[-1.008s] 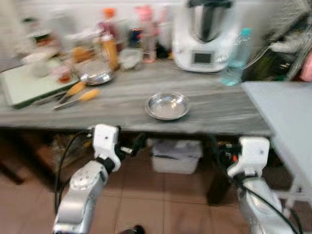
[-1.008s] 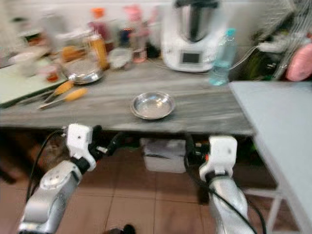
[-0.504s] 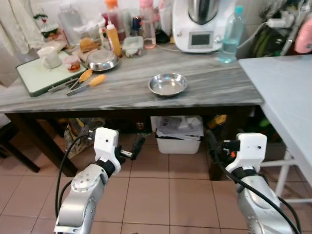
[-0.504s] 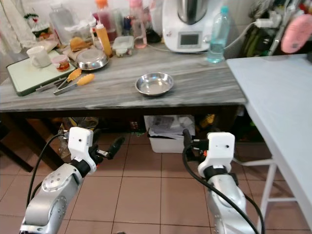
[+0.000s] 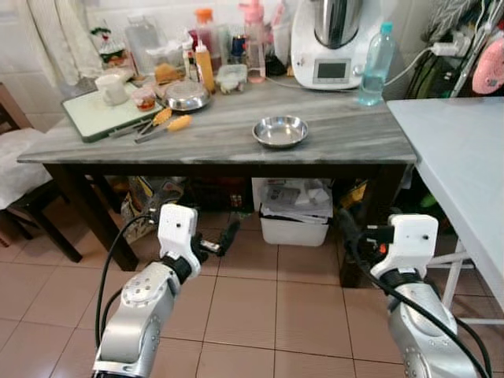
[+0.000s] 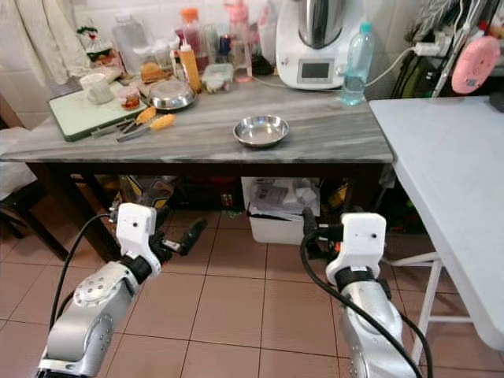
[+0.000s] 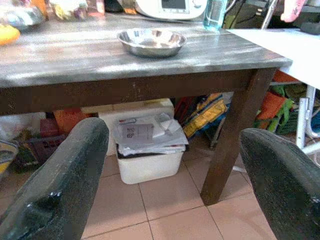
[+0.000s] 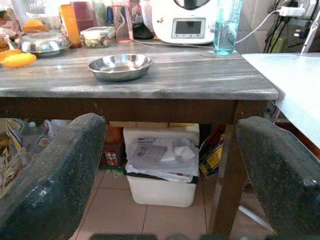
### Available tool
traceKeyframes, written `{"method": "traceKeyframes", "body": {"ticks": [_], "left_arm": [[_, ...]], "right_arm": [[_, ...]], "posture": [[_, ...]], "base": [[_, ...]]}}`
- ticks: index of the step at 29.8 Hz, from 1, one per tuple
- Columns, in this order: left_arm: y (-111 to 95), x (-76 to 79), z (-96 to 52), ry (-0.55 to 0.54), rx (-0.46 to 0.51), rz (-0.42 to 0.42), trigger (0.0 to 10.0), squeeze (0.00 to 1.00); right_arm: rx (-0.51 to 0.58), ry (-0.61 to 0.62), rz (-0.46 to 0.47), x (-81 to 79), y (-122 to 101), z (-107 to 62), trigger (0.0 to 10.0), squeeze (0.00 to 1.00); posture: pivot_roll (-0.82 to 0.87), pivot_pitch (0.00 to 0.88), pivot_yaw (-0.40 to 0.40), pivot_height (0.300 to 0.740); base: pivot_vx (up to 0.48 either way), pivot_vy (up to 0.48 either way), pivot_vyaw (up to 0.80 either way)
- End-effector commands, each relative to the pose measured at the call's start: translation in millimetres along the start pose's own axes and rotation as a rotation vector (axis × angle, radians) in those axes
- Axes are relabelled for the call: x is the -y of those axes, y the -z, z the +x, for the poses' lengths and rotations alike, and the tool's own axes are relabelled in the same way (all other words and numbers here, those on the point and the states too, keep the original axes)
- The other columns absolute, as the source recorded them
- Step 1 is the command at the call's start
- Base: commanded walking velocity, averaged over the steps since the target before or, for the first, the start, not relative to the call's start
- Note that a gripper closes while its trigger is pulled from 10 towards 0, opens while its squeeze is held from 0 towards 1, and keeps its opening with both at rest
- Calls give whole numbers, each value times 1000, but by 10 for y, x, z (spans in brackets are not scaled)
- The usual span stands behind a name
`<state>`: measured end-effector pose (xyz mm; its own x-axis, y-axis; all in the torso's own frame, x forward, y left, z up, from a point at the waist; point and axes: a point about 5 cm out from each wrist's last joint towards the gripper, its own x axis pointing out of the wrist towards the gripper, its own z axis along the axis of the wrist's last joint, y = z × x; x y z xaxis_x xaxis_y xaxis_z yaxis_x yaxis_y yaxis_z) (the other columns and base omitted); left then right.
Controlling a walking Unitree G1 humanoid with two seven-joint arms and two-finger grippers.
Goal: Setting the table
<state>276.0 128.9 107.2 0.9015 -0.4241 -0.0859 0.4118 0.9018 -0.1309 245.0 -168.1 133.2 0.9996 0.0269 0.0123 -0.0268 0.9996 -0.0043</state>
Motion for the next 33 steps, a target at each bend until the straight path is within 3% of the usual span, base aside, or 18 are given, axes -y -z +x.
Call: {"method": "traceKeyframes", "body": {"ticks": [1, 11, 33], "left_arm": [[-31, -36, 21, -6, 11, 19, 10000, 0], [-40, 18, 45, 23, 19, 4, 10000, 0], [-32, 34, 74, 47, 17, 6, 10000, 0]], "right_arm": [[5, -3, -3, -25, -16, 10, 10000, 0], [5, -2, -12, -28, -16, 8, 10000, 0], [22, 18, -41, 0, -48, 27, 10000, 0]], "posture": [[-111, 27, 70, 740], [-114, 29, 71, 740], [-119, 19, 78, 740]], "base": [[0, 0, 0], [0, -93, 0], [0, -454, 0]]}}
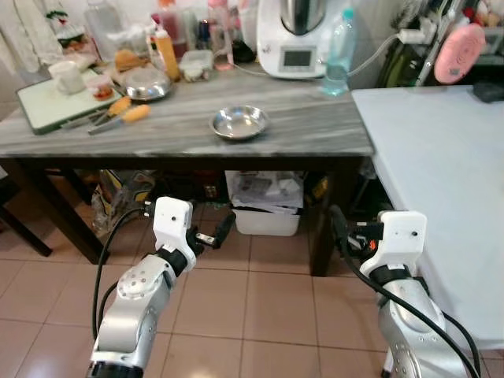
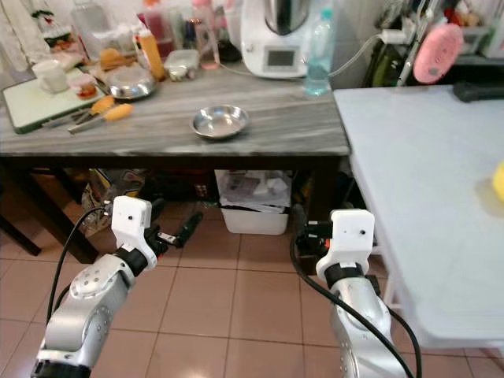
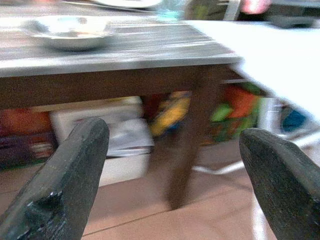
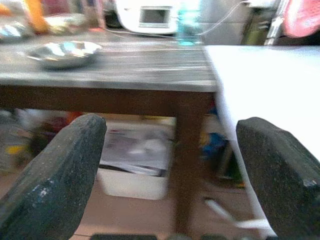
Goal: Setting the table
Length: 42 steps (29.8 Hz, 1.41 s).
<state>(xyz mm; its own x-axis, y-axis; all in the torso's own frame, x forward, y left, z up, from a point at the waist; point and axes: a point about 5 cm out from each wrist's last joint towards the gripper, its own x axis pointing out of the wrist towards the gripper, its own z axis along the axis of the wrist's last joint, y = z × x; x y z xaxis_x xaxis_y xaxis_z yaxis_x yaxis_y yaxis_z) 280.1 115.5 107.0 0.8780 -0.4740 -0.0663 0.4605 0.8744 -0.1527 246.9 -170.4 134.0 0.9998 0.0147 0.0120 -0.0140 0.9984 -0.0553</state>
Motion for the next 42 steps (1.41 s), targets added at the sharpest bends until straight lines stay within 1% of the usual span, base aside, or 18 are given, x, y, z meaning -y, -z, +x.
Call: {"method": "traceKeyframes", "body": {"ticks": [1, 15, 20, 27, 31, 36, 39, 42], "left_arm": [[-41, -67, -24, -7, 3, 27, 10000, 0], [-41, -67, -31, 10, -3, 34, 10000, 0], [-43, -60, -31, 16, -4, 34, 10000, 0], [-43, -48, -18, 28, -6, 39, 10000, 0], [-44, -47, -15, 32, -7, 43, 10000, 0], [-43, -44, -11, 38, -9, 43, 10000, 0], [-40, -30, -13, 44, -7, 41, 10000, 0], [-34, -25, -11, 46, -7, 27, 10000, 0]], "right_arm": [[23, 13, 1, -15, -44, 9, 10000, 0], [30, 38, -29, 22, -50, 22, 10000, 0], [29, 38, -75, 34, -56, 32, 10000, 0], [18, 54, -106, 117, -62, 79, 10000, 0], [17, 55, -112, 131, -62, 87, 10000, 0], [13, 27, -148, 100, -55, 95, 10000, 0], [13, 14, -166, 91, -54, 99, 10000, 0], [-7, -29, -190, 87, -40, 148, 10000, 0]], "posture": [[-118, 18, 78, 740], [-118, 21, 80, 740], [-121, 25, 83, 740], [-122, 25, 84, 740], [-121, 25, 85, 740], [-121, 25, 86, 740], [-120, 28, 86, 740], [-121, 29, 86, 740]], "base": [[0, -480, 0], [0, -480, 0], [0, -480, 0], [0, -480, 0], [0, -480, 0], [0, -480, 0], [0, -255, 0], [0, 0, 0]]}}
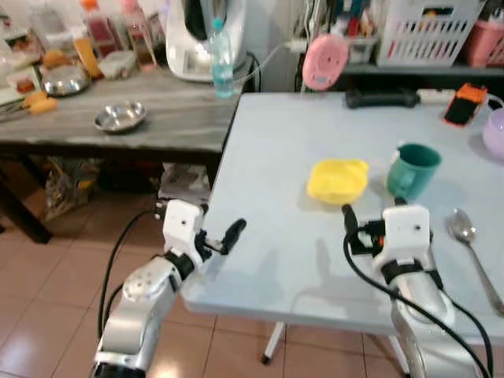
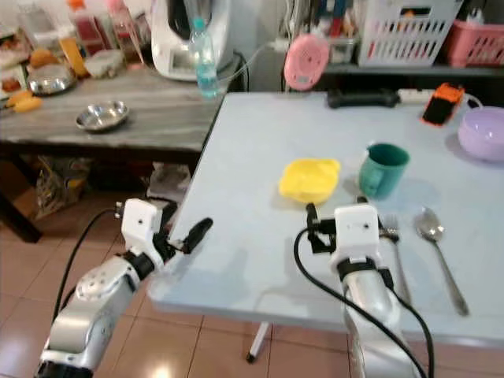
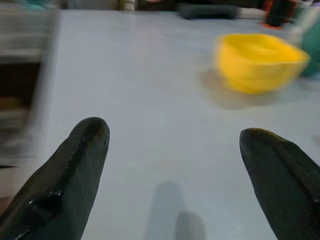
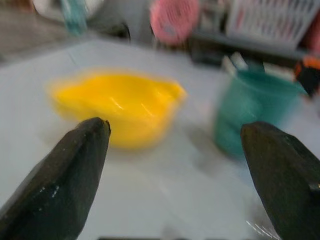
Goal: Setting the table
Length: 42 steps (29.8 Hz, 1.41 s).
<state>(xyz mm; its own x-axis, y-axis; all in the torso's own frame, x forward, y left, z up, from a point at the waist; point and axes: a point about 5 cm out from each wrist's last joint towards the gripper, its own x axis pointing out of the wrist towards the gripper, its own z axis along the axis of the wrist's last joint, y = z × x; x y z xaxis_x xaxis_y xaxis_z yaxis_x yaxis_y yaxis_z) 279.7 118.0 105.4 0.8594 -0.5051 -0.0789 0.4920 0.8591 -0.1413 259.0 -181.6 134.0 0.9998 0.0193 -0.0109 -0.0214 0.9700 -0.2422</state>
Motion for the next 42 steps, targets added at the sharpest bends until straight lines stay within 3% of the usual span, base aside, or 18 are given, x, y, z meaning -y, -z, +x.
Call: {"method": "traceKeyframes", "body": {"ticks": [1, 14, 20, 23, 26, 32, 39, 40, 41, 42], "left_arm": [[-48, -4, 3, 11, 10, 11, 10000, 0], [-36, 45, -51, 117, -31, 1, 10000, 0], [-25, 97, -77, 147, -46, -22, 10000, 0], [-19, 131, -93, 162, -49, -32, 10000, 0], [-11, 145, -101, 168, -53, -33, 10000, 0], [9, 174, -122, 179, -71, -48, 10000, 0], [21, 177, -146, 178, -78, -54, 10000, 0], [19, 175, -145, 178, -77, -55, 10000, 0], [15, 174, -145, 178, -76, -57, 10000, 0], [15, 174, -145, 178, -76, -57, 10000, 0]], "right_arm": [[18, -50, -26, -16, -60, 64, 10000, 0], [17, -353, -125, -114, -220, 434, 10000, 0], [4, -502, -223, -147, -297, 662, 10000, 0], [4, -577, -317, -172, -352, 798, 10000, 0], [0, -610, -342, -187, -396, 880, 10000, 0], [-90, -716, -367, -168, -445, 1094, 10000, 0], [-229, -776, -408, -89, -383, 1187, 10000, 0], [-245, -775, -406, -72, -371, 1192, 2392, 0], [-267, -775, -399, -49, -354, 1205, 0, 0], [-267, -775, -399, -49, -354, 1205, 0, 0]], "posture": [[-121, 30, 87, 740], [-99, 51, 86, 740], [-92, 67, 80, 740], [-87, 70, 76, 740], [-82, 72, 71, 740], [-72, 78, 56, 740], [-62, 76, 50, 740], [-62, 76, 50, 740], [-59, 71, 50, 740], [-59, 71, 50, 740]], "base": [[0, 0, 0], [0, 0, 0], [0, 0, 0], [0, 0, 0], [0, 0, 0], [0, 0, 0], [0, 0, 0], [0, 0, 0], [0, 0, 0], [0, 0, 0]]}}
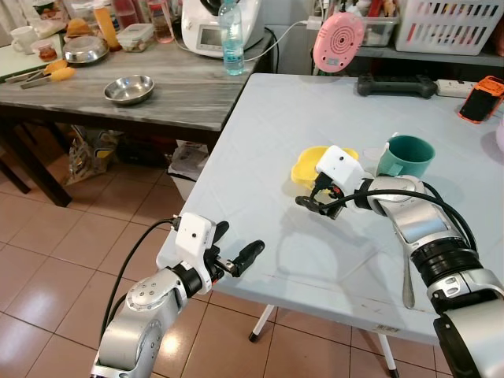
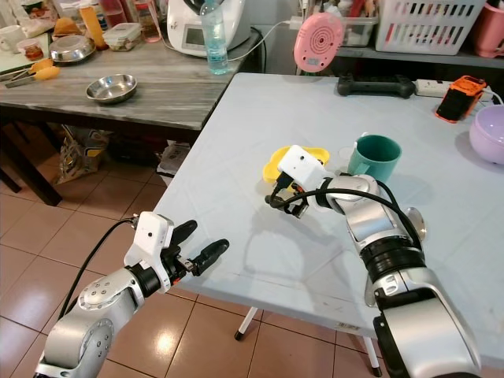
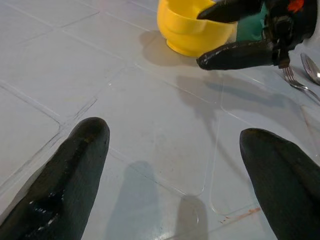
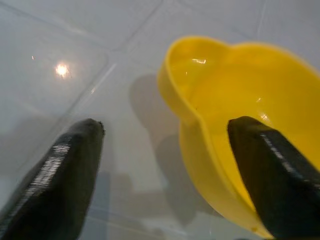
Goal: Setting the table
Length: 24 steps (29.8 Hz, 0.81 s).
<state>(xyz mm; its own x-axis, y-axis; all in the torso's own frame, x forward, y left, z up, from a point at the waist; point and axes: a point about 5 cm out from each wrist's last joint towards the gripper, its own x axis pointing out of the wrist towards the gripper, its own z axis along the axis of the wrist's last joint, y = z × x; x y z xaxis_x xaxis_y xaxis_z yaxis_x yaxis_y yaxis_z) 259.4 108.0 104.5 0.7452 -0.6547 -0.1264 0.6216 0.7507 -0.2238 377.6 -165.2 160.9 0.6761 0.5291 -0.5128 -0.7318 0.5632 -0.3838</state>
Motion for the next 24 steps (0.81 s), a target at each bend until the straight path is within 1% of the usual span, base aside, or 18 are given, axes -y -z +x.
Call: {"method": "traceKeyframes", "body": {"ticks": [1, 2, 4, 7, 9, 12, 18, 24], "left_arm": [[-34, -6, -23, 1, 5, 8, 10000, 0], [-35, -14, -17, 1, 3, 8, 10000, 0], [-31, -22, -12, 0, 0, 9, 10000, 0], [-25, -17, -3, 7, -8, 10, 10000, 0], [-26, -14, -1, 8, -8, 10, 10000, 0], [-27, -6, 6, 12, -9, 10, 10000, 0], [-35, -9, 8, 9, -7, 10, 10000, 0], [-43, -11, 16, 3, -2, 11, 10000, 0]], "right_arm": [[-20, -5, -7, 51, -20, -17, 0, 0], [-46, -2, -16, 74, 15, -25, 0, 0], [-55, -7, -11, 80, 35, -28, 0, 0], [-85, -19, -47, 99, 77, -42, 0, 0], [-86, -18, -49, 106, 78, -43, 0, 0], [-95, -10, -85, 133, 80, -53, 0, 0], [-96, 0, -95, 165, 81, -56, 0, 0], [-77, 27, -123, 216, 20, -63, 0, 0]], "posture": [[-59, 71, 50, 740], [-60, 68, 51, 740], [-62, 66, 52, 740], [-66, 65, 53, 740], [-66, 66, 54, 740], [-66, 65, 55, 740], [-60, 59, 53, 740], [-56, 54, 48, 740]], "base": [[0, 0, 0], [0, 0, 0], [0, 0, 0], [0, 0, 0], [0, 0, 0], [0, 0, 0], [0, 0, 0], [0, 0, 0]]}}
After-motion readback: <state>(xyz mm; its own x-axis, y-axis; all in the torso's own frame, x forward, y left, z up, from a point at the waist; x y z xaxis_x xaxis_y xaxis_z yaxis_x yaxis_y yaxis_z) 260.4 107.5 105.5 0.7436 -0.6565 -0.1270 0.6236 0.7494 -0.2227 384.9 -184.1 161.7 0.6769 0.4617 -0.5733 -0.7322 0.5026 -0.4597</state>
